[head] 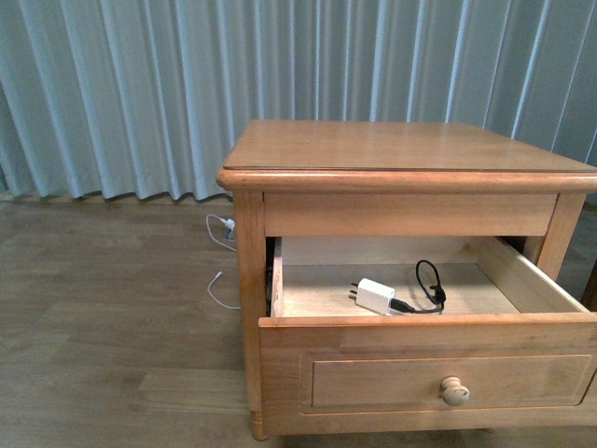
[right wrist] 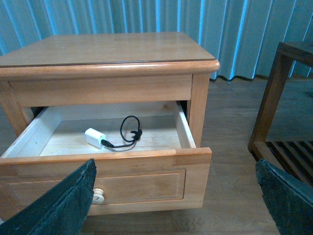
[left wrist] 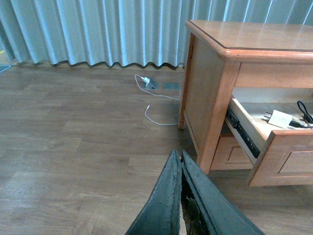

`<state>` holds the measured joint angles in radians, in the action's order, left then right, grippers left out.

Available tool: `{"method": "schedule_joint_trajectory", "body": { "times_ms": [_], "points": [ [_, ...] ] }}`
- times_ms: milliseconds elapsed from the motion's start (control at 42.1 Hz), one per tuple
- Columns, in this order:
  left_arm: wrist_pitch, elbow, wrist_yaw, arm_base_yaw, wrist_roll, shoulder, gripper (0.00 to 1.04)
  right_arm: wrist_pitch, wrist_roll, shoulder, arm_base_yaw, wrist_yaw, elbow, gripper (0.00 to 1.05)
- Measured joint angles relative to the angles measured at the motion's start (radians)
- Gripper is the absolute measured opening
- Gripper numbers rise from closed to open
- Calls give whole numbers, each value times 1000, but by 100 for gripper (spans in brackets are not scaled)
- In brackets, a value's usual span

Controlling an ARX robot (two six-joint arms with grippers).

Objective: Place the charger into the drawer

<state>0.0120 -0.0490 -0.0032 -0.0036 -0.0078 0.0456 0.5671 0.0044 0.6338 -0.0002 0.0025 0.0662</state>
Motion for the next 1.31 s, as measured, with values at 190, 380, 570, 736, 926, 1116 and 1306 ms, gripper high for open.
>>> {"method": "schedule_joint_trajectory", "body": {
  "times_ms": [190, 380, 570, 736, 926, 1116, 1306],
  "points": [
    [-6, 37, 1, 1, 0, -40, 4, 0, 0, 0, 0, 0, 0, 97],
    [-6, 37, 0, 1, 0, -42, 4, 0, 0, 0, 0, 0, 0, 97],
    [-6, 37, 0, 1, 0, -42, 26, -365, 10, 16, 29, 150, 103, 97],
    [-6, 37, 0, 1, 0, -42, 51, -437, 18, 196, 15, 72, 165, 97],
    [-6, 37, 0, 1, 0, -43, 80, -320, 11, 463, 14, 17, 259, 97],
    [-6, 37, 0, 1, 2, -43, 98, -186, 26, 806, 40, 19, 385, 97],
    [-6, 37, 0, 1, 2, -43, 99, -104, 42, 1086, 79, 36, 534, 97]
  ]
}}
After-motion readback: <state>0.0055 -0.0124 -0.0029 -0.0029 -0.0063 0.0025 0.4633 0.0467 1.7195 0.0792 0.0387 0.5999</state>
